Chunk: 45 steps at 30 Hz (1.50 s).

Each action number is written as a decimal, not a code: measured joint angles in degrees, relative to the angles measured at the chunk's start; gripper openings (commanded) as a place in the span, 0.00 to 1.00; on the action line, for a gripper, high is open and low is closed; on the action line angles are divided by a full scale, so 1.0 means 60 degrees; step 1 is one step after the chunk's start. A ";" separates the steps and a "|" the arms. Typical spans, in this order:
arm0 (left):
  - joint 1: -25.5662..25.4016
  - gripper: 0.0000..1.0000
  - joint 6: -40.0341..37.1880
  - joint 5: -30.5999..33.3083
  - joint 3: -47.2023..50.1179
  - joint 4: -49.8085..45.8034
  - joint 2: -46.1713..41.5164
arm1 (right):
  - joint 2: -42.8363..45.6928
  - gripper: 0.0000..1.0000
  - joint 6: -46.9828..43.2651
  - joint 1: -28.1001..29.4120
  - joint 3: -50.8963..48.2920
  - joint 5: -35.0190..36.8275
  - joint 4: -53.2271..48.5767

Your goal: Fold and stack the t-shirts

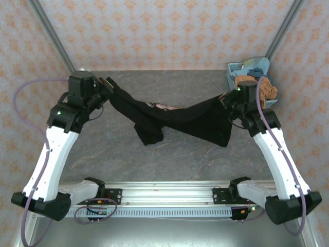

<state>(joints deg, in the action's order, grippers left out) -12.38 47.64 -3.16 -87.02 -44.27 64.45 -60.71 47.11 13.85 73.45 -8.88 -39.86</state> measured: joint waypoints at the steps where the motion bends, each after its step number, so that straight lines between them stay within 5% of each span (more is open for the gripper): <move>1: 0.0000 0.00 -0.0040 0.0127 -0.0233 0.0011 -0.0138 | 0.0186 0.00 -0.0189 -0.0004 0.0178 0.0117 0.0149; 12: 0.0000 0.00 -0.0958 0.1173 -0.3228 0.0798 -0.0849 | 0.1610 0.00 -0.2091 -0.0029 0.2470 0.0856 0.1421; 20: 0.0007 0.00 -0.1464 0.1716 -0.6634 0.1122 0.0849 | 0.0871 0.00 -0.2586 -0.0073 0.3982 0.1162 0.1840; 25: 0.0805 0.00 -0.1177 0.1596 -0.8572 0.1494 0.3646 | -0.1279 0.00 -0.2645 -0.0637 0.4528 0.1264 0.2656; 33: 0.2076 0.00 0.0911 -0.0018 -1.3304 0.2397 1.1974 | -0.8153 0.00 -0.1967 -0.1650 0.7701 0.0546 0.2830; 35: 0.2251 0.01 0.1548 -0.0415 -1.3100 0.2710 1.3373 | -1.0225 0.17 -0.1792 -0.1763 0.9759 0.0178 0.2186; 37: 0.2397 0.27 0.1993 -0.0765 -1.2783 0.2809 1.4433 | -1.2448 0.35 -0.1603 -0.1840 1.2473 -0.0182 0.1300; 39: 0.2517 0.53 0.2211 -0.1169 -1.2586 0.2732 1.5293 | -1.3919 0.43 -0.1519 -0.1887 1.4116 -0.0459 0.0590; 45: 0.2575 0.61 0.1515 -0.1945 -1.2152 0.1282 1.5154 | -1.3817 0.45 -0.1501 -0.1872 1.2644 -0.0991 -0.0608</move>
<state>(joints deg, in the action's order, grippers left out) 3.07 56.73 -14.83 -159.94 -36.58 155.37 -143.61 38.11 2.61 149.32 -14.83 -43.51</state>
